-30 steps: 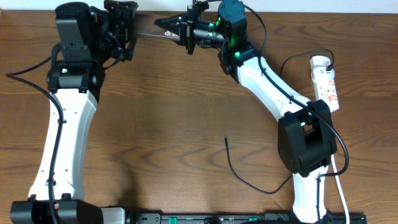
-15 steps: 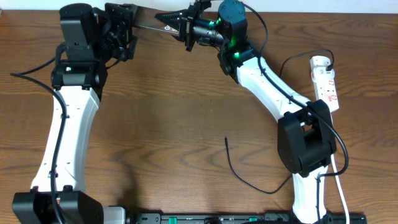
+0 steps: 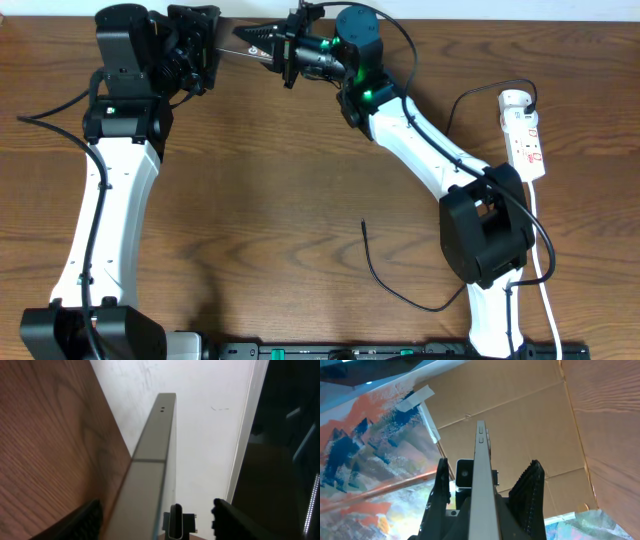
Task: Plug charger to phone and switch on socket
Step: 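Regrasp the phone's bottom end with the left gripper near the right gripper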
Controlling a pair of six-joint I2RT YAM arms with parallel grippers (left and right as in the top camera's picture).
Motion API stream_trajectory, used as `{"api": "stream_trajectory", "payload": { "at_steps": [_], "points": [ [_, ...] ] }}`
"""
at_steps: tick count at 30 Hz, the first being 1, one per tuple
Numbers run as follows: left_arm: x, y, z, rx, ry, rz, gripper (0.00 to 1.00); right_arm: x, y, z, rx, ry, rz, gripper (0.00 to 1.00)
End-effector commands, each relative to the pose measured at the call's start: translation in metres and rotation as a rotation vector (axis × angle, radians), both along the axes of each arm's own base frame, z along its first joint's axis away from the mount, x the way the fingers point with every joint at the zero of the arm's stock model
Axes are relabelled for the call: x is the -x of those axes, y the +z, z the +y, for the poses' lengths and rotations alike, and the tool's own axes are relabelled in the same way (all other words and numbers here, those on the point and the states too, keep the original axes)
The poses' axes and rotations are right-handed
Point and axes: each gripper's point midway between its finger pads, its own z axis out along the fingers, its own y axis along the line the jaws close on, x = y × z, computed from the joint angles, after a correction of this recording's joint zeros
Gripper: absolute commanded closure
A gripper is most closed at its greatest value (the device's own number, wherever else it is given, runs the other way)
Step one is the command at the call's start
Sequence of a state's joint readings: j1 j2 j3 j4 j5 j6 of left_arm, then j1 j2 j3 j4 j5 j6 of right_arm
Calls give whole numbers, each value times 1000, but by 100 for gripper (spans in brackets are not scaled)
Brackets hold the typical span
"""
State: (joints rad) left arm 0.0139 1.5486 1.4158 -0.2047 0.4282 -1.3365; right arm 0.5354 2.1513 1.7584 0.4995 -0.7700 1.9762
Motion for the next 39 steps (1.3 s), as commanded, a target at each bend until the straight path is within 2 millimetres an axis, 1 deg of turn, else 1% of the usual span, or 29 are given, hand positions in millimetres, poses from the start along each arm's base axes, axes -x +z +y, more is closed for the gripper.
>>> {"api": "stream_trajectory", "payload": {
  "at_steps": [1, 3, 8, 9, 11, 12, 14, 30, 31, 32, 33, 39],
  "points": [
    [-1, -5, -2, 1, -10, 6, 38, 3, 14, 2, -24, -7, -24, 99],
    [-1, -5, -2, 3, -13, 7, 44, 3, 15, 3, -24, -6, -25, 99],
    [-1, -5, -3, 4, -16, 7, 52, 3, 14, 3, -24, -5, -24, 99],
    [-1, -5, -3, 4, -16, 7, 56, 3, 14, 3, -24, -5, -25, 99],
    [-1, -5, -3, 4, -16, 7, 67, 3, 14, 3, -24, -5, -25, 99],
    [-1, -5, -3, 4, -16, 7, 71, 3, 14, 3, -24, -4, -25, 99],
    [-1, -5, -3, 4, -16, 7, 75, 4, 15, 3, -23, -3, -28, 99],
    [-1, -5, -3, -1, -19, 6, 81, 16, 14, 16, -23, 29, -28, 99],
    [-1, -5, -3, -6, -22, 4, 85, 17, 14, 17, -23, 32, -28, 99],
    [0, -6, -3, -6, -22, 7, 87, 17, 14, 17, -23, 33, -28, 99],
    [0, -6, -3, -6, -22, 7, 92, 18, 14, 17, -23, 33, -28, 99],
    [0, -6, -3, -9, -23, 6, 92, 17, 14, 17, -23, 33, -28, 99]
  ]
}}
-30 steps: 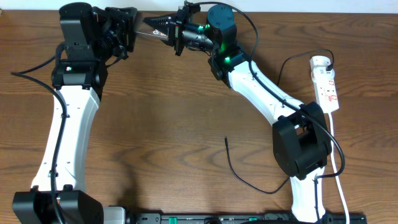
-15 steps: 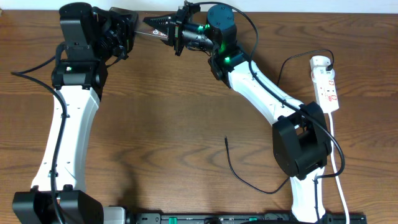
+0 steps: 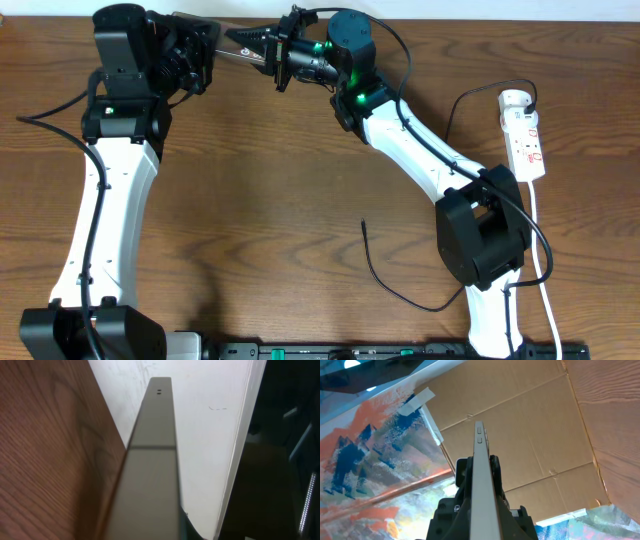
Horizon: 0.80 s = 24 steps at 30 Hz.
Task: Plug charger to phone and switch on socket
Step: 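Regrasp the phone's bottom end with the left gripper near the right gripper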
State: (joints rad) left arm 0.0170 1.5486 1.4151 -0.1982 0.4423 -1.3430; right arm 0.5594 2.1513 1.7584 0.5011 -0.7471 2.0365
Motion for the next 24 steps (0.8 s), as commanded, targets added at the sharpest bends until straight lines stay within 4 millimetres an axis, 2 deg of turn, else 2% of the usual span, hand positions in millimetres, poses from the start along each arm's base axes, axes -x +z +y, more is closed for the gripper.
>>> {"api": "stream_trajectory", "payload": {
  "at_steps": [1, 24],
  "points": [
    [0, -7, -2, -20, -15, 9, 93, 11, 14, 7, -6, 26, -87, 99],
    [-1, -7, -2, -66, -35, -11, 93, 13, 14, 8, -5, 35, -86, 99]
  ]
}}
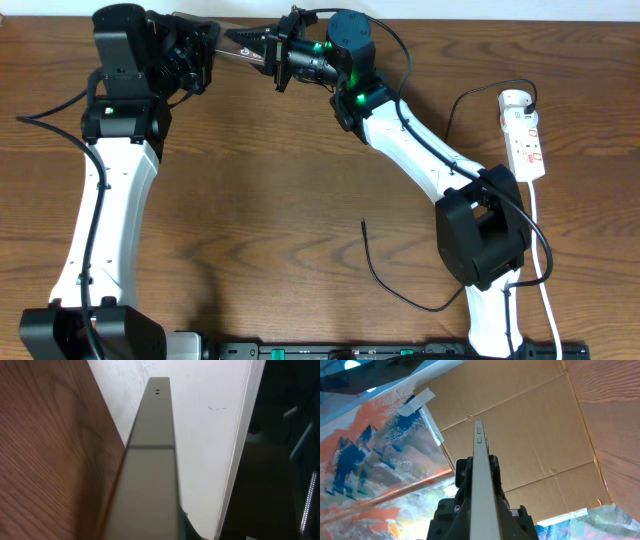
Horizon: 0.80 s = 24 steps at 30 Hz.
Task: Plug charger to phone and switch on socket
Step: 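Regrasp the phone's bottom end with the left gripper near the right gripper, then open the right gripper and pull the phone leftward with the left gripper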
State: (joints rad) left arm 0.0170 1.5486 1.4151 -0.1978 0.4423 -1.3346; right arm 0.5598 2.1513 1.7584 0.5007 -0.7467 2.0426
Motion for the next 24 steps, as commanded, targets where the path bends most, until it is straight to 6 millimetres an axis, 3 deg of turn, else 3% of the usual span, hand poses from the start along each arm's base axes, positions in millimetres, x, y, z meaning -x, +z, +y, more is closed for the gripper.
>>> {"api": "stream_trajectory", "payload": {
  "at_steps": [1, 5, 14, 17, 21, 24],
  "points": [
    [0, -7, -2, -63, -33, -9, 93, 13, 14, 8, -4, 34, -93, 99],
    [-1, -7, -2, -65, -34, -10, 93, 13, 14, 8, -4, 34, -92, 94],
    [-1, -7, -2, -65, -34, -10, 93, 13, 15, 8, -6, 34, -96, 63],
    [0, -7, -2, -69, -36, -11, 93, 13, 15, 8, -8, 33, -98, 42],
    [-1, -7, 1, -72, -28, -12, 93, 12, 15, 7, -7, 31, -98, 2],
    [-2, -7, 5, -74, -18, -12, 93, 12, 15, 7, -7, 32, -99, 1]
  ]
}}
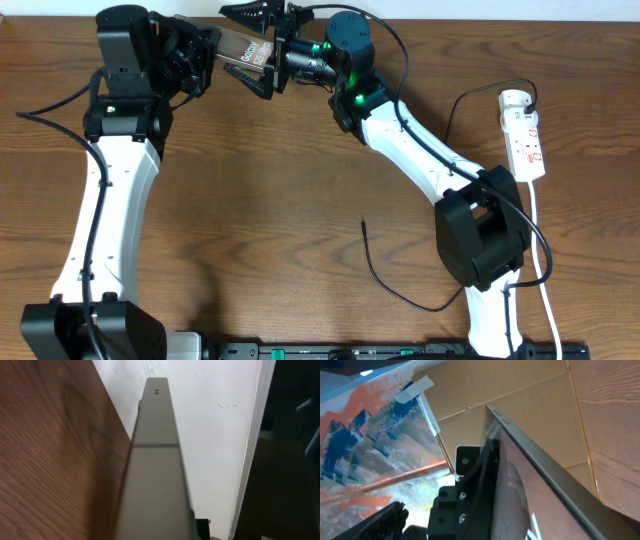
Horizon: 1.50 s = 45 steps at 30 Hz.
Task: Plug charger to phone and switch on socket
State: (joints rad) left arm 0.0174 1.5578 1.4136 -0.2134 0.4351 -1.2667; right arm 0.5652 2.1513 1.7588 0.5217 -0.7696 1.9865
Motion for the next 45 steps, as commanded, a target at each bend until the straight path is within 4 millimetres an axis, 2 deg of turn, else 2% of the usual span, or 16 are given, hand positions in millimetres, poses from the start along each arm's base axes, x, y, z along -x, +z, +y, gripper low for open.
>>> {"api": "stream_trajectory", "payload": {
  "at_steps": [1, 6, 8, 12, 15, 20, 24, 29, 31, 34, 37, 40, 45],
  "points": [
    [-1, 1, 5, -14, 4, -14, 93, 6, 11, 3, -12, 10, -25, 1],
    [-3, 1, 24, -14, 41, -13, 93, 5, 11, 0, -8, 26, -28, 1],
    [-3, 1, 38, -10, 66, -10, 93, 3, 10, -6, 2, 34, -59, 1],
    [1, 3, 66, 18, 73, -17, 93, 0, 9, -19, 33, 48, -181, 1],
    [7, 8, 76, 70, 21, -27, 93, -1, 6, -27, 65, 60, -306, 1],
    [24, 20, 87, 138, -102, -67, 93, 0, -21, -36, 170, 112, -439, 1],
    [39, 32, 77, 197, -243, -107, 93, 5, -65, -42, 311, 165, -473, 1],
    [58, 43, 53, 215, -432, -170, 93, 16, -115, -53, 486, 227, -491, 1],
    [66, 48, 43, 216, -517, -206, 93, 18, -141, -67, 627, 226, -474, 1],
    [77, 52, 32, 200, -623, -268, 93, 18, -163, -90, 828, 218, -451, 1],
    [84, 54, 22, 190, -709, -318, 93, 17, -164, -117, 1004, 208, -455, 1],
    [85, 49, 7, 187, -782, -346, 93, 16, -153, -149, 1211, 188, -460, 1],
    [78, 24, -26, 201, -898, -353, 93, 26, -131, -200, 1496, 194, -432, 1]
  ]
}}
